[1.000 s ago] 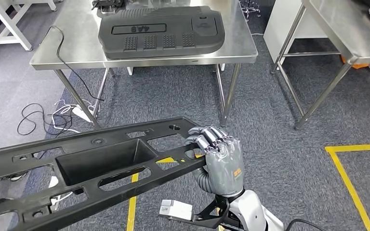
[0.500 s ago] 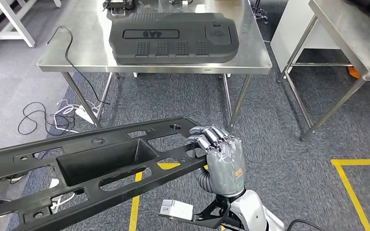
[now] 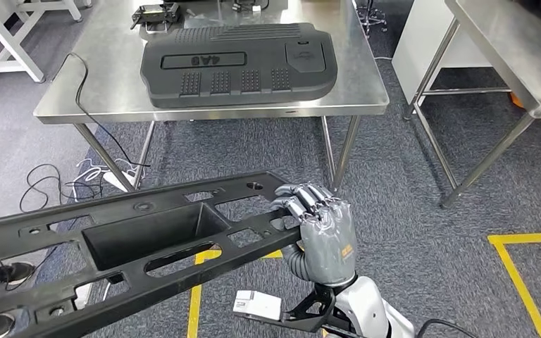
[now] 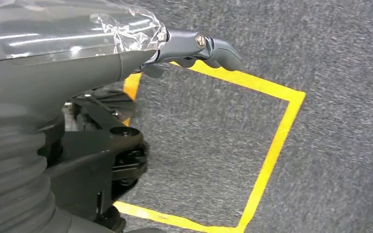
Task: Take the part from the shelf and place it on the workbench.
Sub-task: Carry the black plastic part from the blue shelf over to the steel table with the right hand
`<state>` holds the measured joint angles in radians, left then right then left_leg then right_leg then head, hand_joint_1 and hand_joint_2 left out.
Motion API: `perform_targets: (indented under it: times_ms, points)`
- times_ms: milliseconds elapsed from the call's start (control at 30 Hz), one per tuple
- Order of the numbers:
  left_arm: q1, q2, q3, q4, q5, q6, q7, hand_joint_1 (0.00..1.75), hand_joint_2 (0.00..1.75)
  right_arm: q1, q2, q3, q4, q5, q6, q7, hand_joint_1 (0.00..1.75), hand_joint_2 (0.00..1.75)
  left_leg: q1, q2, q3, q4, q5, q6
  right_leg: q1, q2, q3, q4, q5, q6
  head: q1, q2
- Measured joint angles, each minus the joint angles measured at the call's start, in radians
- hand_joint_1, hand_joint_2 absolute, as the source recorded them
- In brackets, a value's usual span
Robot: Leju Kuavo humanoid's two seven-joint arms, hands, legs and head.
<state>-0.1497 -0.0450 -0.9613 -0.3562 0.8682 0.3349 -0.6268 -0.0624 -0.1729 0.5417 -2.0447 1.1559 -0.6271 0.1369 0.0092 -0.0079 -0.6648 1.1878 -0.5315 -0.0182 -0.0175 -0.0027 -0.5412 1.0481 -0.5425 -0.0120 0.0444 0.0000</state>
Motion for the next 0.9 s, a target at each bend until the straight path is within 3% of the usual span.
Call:
perform_targets:
  times_ms: [33, 67, 233, 300, 367, 400, 433, 533, 600, 633, 733, 800, 867, 900]
  points:
    - [0.000, 0.000, 0.000, 0.000, 0.000, 0.000, 0.000, 0.00, 1.75, 0.000, 0.000, 0.000, 0.000, 0.000, 0.000, 0.000, 1.75, 1.75, -0.003, 0.001, 0.012, -0.055, 0.032, 0.004, 0.000, 0.000, 0.010, 0.000, -0.008, 0.003, -0.001, 0.000]
    - [0.000, 0.000, 0.000, 0.000, 0.000, 0.000, 0.000, 0.00, 1.75, 0.000, 0.000, 0.000, 0.000, 0.000, 0.000, 0.000, 1.75, 1.75, -0.006, 0.001, 0.021, -0.096, 0.047, 0.009, 0.001, 0.000, 0.016, -0.001, -0.014, 0.007, -0.003, 0.000]
    - [0.000, 0.000, 0.000, 0.000, 0.000, 0.000, 0.000, 0.00, 1.75, 0.000, 0.000, 0.000, 0.000, 0.000, -0.001, 0.000, 1.75, 1.75, -0.006, 0.001, 0.059, -0.141, 0.047, 0.035, 0.003, 0.001, 0.033, 0.030, -0.031, 0.034, -0.003, 0.000]
    - [-0.003, 0.000, 0.000, 0.000, 0.000, 0.000, 0.000, 0.00, 1.75, -0.001, 0.000, 0.000, 0.000, 0.000, -0.001, 0.000, 1.75, 1.75, -0.004, 0.001, 0.076, -0.149, 0.042, 0.045, 0.002, 0.001, -0.013, 0.117, -0.067, 0.040, 0.003, 0.000]
    - [-0.002, 0.000, 0.000, 0.000, 0.000, 0.000, 0.000, 0.00, 1.75, 0.000, 0.000, -0.001, 0.001, 0.000, -0.001, 0.000, 1.75, 1.75, -0.005, 0.001, 0.084, -0.150, 0.032, 0.051, 0.002, 0.001, -0.092, 0.228, -0.110, 0.045, 0.009, 0.000]
    - [-0.001, 0.000, 0.000, 0.000, 0.001, 0.000, 0.000, 0.00, 1.75, 0.002, 0.000, 0.000, 0.001, 0.000, -0.001, 0.000, 1.75, 1.75, -0.005, 0.000, 0.089, -0.150, 0.027, 0.053, 0.002, 0.001, -0.122, 0.256, -0.113, 0.046, 0.010, 0.000]
    - [-0.001, 0.000, 0.000, 0.000, 0.002, 0.000, 0.000, 0.00, 1.75, 0.003, 0.000, 0.000, 0.001, 0.000, -0.001, 0.000, 1.75, 1.75, -0.006, -0.001, 0.095, -0.150, 0.021, 0.053, 0.002, 0.001, -0.135, 0.251, -0.095, 0.045, 0.011, 0.000]
    - [0.000, 0.000, 0.000, 0.000, 0.002, 0.000, -0.001, 0.00, 1.75, 0.003, 0.000, 0.000, 0.001, 0.000, -0.001, 0.000, 1.75, 1.75, -0.006, -0.003, 0.121, -0.151, 0.001, 0.047, 0.007, 0.001, -0.099, 0.092, 0.026, 0.033, 0.014, 0.000]
    - [-0.001, 0.000, 0.000, 0.000, 0.002, 0.000, -0.001, 0.00, 1.75, 0.003, 0.000, 0.000, 0.002, 0.000, -0.001, -0.001, 1.75, 1.75, -0.007, -0.003, 0.128, -0.151, -0.011, 0.037, 0.014, 0.001, -0.081, 0.022, 0.037, 0.022, 0.016, 0.000]
    - [0.000, -0.001, 0.000, 0.000, 0.002, 0.000, -0.001, 0.00, 1.75, 0.003, 0.000, -0.001, 0.002, -0.001, -0.001, -0.001, 1.75, 1.75, -0.007, -0.002, 0.131, -0.147, -0.012, 0.030, 0.016, 0.001, -0.079, 0.016, 0.028, 0.016, 0.015, 0.000]
    - [-0.001, -0.001, 0.000, 0.000, 0.002, 0.000, -0.001, 0.00, 1.75, 0.003, 0.001, -0.001, 0.003, -0.001, -0.001, -0.001, 1.75, 1.75, -0.009, -0.002, 0.138, -0.115, -0.022, 0.012, 0.009, 0.001, -0.054, -0.001, 0.041, 0.000, 0.014, 0.000]
    - [-0.004, -0.001, 0.000, 0.000, 0.002, 0.000, -0.002, 0.00, 1.75, 0.002, 0.002, -0.001, 0.003, 0.000, -0.001, -0.001, 1.75, 1.75, -0.005, -0.001, 0.103, -0.042, -0.059, 0.000, 0.004, -0.002, -0.037, -0.007, 0.036, -0.006, 0.007, 0.000]
    - [-0.004, -0.001, 0.000, 0.000, 0.002, 0.000, -0.002, 0.00, 1.75, 0.001, 0.002, -0.001, 0.003, 0.000, -0.001, -0.001, 1.75, 1.75, 0.001, 0.000, 0.030, 0.072, -0.106, -0.011, 0.003, -0.003, -0.028, -0.008, 0.027, -0.010, 0.002, 0.000]
    - [-0.002, -0.001, 0.000, 0.000, 0.002, 0.000, -0.002, 0.00, 1.75, 0.002, 0.002, -0.001, 0.003, 0.000, -0.001, -0.001, 1.75, 1.75, 0.004, 0.000, -0.001, 0.109, -0.114, -0.014, 0.003, -0.002, -0.023, -0.008, 0.021, -0.009, 0.001, 0.000]
